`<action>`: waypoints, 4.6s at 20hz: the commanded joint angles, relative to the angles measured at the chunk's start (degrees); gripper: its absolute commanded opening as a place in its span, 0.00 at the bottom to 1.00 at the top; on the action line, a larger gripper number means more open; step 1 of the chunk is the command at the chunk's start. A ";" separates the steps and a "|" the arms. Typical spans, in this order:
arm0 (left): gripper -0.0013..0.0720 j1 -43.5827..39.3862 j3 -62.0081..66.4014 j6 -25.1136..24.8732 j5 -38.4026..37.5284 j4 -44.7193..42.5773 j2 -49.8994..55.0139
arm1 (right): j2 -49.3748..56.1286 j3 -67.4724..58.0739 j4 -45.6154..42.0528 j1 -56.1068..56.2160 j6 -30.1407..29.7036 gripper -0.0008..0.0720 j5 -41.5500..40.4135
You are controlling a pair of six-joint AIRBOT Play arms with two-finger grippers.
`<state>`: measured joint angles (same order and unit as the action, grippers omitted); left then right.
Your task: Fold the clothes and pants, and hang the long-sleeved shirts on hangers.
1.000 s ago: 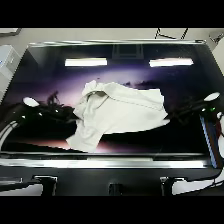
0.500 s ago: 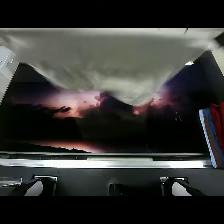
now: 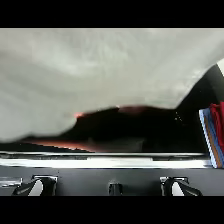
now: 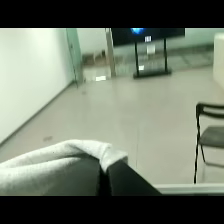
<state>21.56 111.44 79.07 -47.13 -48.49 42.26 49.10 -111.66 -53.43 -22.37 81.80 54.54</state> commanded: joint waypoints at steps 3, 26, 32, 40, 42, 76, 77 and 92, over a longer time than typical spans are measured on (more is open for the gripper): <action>0.05 0.15 0.33 4.13 -6.67 -4.09 2.10 | 1.51 -0.15 -4.70 0.07 6.16 0.07 5.35; 0.05 -18.27 -36.74 -4.13 23.93 2.89 48.17 | 58.01 8.96 -18.80 13.16 22.60 0.07 -11.08; 0.05 -19.91 -36.57 -3.69 14.73 2.75 52.48 | 58.84 8.74 -20.41 11.87 22.77 0.07 -0.98; 0.05 -14.91 -42.56 0.81 -20.98 -9.31 46.77 | 55.84 13.66 -22.14 9.35 10.10 0.07 32.02; 0.05 -14.93 -44.11 0.85 -20.98 -9.90 46.71 | 55.84 15.32 -23.34 9.35 9.86 0.07 32.74; 0.50 -4.87 -85.74 -8.37 -22.99 -5.84 25.51 | 40.68 39.69 -20.48 -4.15 7.87 0.79 41.94; 0.37 -4.87 -85.72 -8.33 -22.40 -5.57 25.51 | 40.68 40.44 -20.50 -4.15 7.82 0.79 41.77; 0.05 -4.85 -83.17 -8.39 -23.85 -5.64 25.14 | 40.72 60.67 -10.58 -4.09 1.95 0.35 27.04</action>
<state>16.64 27.11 70.67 -70.00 -54.48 67.51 89.78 -53.01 -65.06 -26.50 84.14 84.01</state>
